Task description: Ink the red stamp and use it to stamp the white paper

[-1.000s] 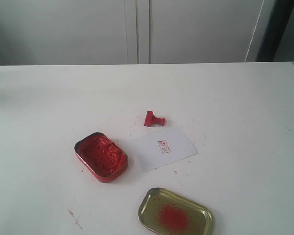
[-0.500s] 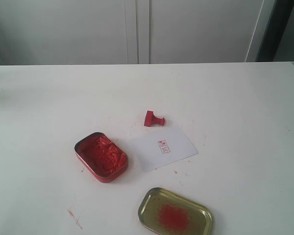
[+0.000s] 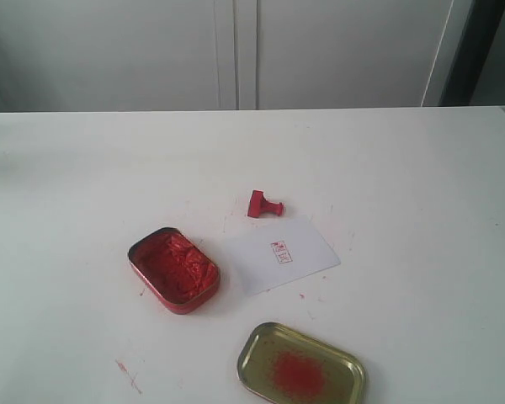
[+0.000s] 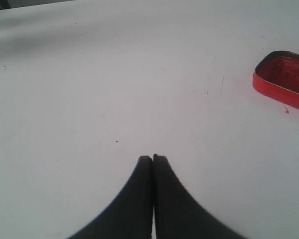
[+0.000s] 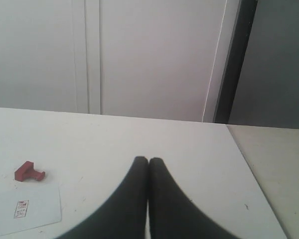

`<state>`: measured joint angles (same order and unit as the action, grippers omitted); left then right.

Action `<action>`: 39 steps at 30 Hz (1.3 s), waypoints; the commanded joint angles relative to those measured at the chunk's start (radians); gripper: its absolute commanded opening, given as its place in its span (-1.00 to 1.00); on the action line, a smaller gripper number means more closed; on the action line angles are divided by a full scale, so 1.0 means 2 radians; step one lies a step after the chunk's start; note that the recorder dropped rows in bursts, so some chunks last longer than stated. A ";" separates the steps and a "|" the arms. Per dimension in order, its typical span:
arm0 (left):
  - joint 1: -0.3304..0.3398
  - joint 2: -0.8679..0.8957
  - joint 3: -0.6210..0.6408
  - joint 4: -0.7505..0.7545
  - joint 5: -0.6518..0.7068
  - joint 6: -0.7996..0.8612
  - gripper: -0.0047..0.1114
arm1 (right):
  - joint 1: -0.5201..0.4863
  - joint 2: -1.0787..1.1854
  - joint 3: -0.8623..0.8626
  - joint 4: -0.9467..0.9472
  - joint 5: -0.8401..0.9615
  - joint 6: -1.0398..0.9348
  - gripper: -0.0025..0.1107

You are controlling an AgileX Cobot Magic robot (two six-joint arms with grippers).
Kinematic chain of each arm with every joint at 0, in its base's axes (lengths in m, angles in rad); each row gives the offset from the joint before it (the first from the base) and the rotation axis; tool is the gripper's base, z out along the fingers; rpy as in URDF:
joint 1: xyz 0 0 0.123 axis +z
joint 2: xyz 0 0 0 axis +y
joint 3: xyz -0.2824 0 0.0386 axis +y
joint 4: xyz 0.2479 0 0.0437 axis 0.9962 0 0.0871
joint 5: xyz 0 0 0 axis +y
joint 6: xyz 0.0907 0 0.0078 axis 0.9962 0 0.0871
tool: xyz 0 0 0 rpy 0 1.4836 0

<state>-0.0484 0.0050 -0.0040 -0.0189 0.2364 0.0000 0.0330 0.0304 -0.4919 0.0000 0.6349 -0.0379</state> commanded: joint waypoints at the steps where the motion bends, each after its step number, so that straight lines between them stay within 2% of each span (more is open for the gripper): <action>1: 0.001 -0.002 0.002 -0.003 -0.002 0.000 -0.92 | -0.001 -0.003 0.005 0.000 -0.006 -0.005 -0.96; 14: 0.001 -0.002 0.002 -0.003 -0.002 0.000 -0.92 | -0.001 -0.003 0.012 0.000 -0.044 -0.005 -0.96; 18: 0.001 -0.002 0.002 -0.003 -0.002 0.000 -0.92 | -0.001 -0.003 0.052 0.000 -0.086 -0.005 -0.96; 23: 0.001 -0.002 0.002 -0.003 -0.002 0.000 -0.92 | -0.001 -0.015 0.099 0.000 -0.086 -0.005 -0.96; 39: 0.001 -0.002 0.002 -0.003 -0.002 0.000 -0.92 | -0.001 -0.015 0.173 0.000 -0.096 -0.005 -0.96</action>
<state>-0.0484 0.0050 -0.0040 -0.0189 0.2364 0.0000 0.0330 0.0043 -0.1767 0.0000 0.4589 -0.0379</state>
